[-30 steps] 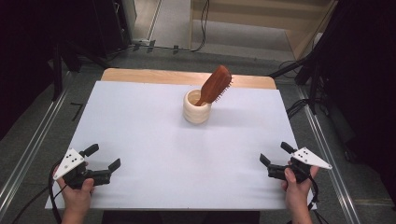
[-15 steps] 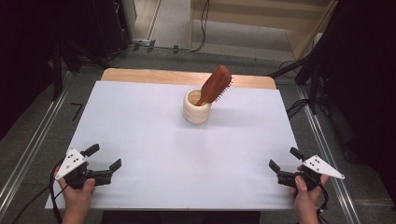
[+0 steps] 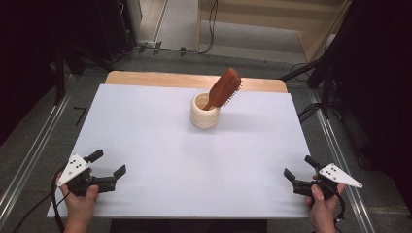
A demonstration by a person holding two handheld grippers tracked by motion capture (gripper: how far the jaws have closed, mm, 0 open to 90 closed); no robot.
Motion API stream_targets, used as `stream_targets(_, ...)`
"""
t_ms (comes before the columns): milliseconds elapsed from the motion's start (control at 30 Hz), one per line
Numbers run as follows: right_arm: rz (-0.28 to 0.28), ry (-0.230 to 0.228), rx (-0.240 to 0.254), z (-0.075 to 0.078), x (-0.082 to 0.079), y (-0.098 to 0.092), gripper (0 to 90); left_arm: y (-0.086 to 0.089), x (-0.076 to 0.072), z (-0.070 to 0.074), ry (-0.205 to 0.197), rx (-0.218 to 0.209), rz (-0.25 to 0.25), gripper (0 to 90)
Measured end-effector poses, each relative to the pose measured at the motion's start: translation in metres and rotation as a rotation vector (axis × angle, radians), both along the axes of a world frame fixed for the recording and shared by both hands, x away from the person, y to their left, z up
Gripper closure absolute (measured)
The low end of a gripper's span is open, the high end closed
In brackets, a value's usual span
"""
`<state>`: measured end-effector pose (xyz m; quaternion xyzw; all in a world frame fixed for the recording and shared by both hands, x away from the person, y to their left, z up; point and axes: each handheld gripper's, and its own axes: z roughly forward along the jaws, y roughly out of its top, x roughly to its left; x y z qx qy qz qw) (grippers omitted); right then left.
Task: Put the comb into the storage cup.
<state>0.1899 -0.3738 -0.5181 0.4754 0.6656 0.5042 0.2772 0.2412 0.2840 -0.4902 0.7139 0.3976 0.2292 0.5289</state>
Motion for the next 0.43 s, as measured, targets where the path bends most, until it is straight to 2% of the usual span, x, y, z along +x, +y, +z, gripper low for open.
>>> stream_targets(233,-0.008,0.008,0.018,-0.0015,0.0009,-0.0014,0.0,0.0013,-0.0003,0.0001,0.004,-0.019,0.003,0.0)
stream_targets(367,-0.017,0.014,0.016,-0.0016,0.0015,-0.0006,0.0,0.0008,-0.0005,0.0,0.002,-0.01,0.001,0.0)
stream_targets(433,-0.027,0.032,0.003,-0.0015,0.0033,0.0005,0.0,0.0009,-0.0004,0.0,0.003,-0.01,0.001,0.0)
